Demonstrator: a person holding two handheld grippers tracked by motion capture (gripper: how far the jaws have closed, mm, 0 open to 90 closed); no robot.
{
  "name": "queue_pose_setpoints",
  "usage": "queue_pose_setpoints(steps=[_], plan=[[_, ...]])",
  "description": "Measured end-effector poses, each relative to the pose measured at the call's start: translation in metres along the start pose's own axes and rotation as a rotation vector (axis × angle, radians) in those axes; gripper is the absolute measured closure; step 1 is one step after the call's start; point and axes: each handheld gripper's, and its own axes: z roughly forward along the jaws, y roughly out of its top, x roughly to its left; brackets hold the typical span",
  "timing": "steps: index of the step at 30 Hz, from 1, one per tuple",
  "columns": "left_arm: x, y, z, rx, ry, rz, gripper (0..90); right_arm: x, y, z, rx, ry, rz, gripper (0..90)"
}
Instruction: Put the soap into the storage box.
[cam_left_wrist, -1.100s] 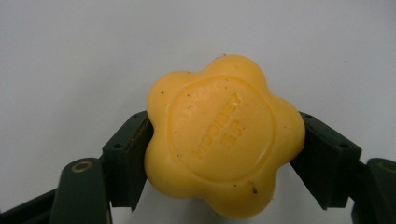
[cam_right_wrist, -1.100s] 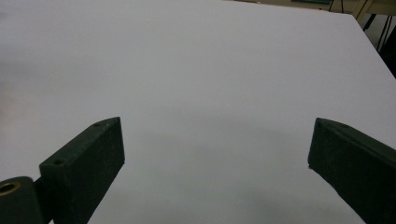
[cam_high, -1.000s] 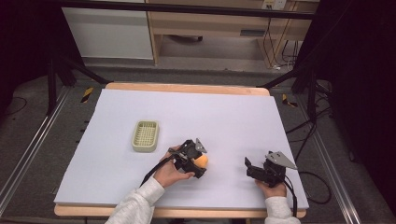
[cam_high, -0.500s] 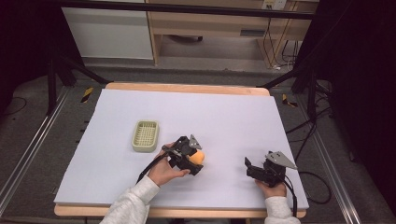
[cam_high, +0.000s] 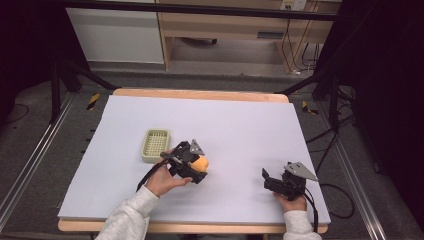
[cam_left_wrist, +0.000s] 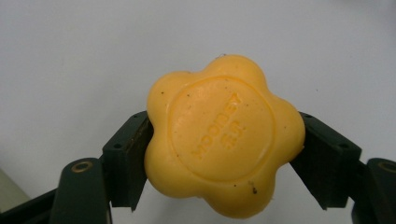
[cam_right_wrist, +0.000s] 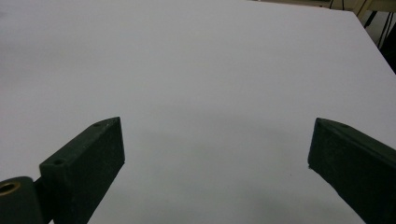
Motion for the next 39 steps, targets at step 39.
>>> queue_pose_setpoints(steps=[39], plan=[[0.070, -0.032, -0.054, -0.060, 0.115, -0.163, 26.5, 0.000, 0.000, 0.001, 0.004, 0.002, -0.001, 4.2]])
